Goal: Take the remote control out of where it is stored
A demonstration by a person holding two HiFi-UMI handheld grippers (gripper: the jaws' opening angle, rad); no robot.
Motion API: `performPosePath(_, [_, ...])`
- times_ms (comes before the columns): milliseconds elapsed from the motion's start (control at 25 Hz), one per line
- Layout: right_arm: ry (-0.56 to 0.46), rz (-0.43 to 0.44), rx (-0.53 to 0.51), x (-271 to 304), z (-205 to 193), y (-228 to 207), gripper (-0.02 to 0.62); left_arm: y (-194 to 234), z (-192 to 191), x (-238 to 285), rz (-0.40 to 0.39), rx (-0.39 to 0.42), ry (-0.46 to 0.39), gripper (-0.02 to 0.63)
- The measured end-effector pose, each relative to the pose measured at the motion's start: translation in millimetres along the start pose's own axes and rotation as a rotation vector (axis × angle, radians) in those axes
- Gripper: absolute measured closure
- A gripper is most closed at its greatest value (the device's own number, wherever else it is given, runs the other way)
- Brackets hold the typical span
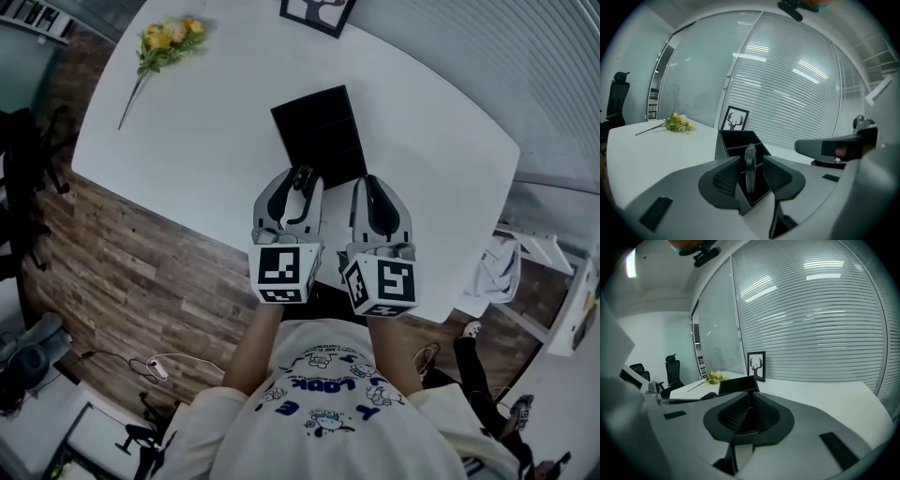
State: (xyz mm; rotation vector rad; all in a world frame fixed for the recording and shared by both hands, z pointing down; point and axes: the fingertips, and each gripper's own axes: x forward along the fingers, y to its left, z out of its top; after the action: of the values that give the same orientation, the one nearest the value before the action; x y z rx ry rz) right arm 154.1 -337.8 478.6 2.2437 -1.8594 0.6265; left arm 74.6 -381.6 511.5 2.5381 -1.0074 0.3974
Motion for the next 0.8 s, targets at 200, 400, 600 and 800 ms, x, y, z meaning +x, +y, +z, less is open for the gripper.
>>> performPosePath(200, [0.017,-0.007,0.013,5.4,-5.8,-9.1,0.546,1.7,-7.4,9.7,0.026,0.006,0.026,0.449])
performPosePath(400, [0.035,0.006,0.02,8.3,-11.7,-16.1,0.546,0.9,-9.4,13.7,0.055,0.047,0.035,0.491])
performPosePath(600, [0.038,0.022,0.013,7.5,-11.7,-19.5,0.547,-4.1,-8.0,14.5,0.07,0.058,0.033,0.529])
performPosePath(800, [0.029,0.037,0.006,-1.1,-6.8,-27.9,0.546,-9.5,-6.0,13.0,0.104,0.06,0.04,0.535])
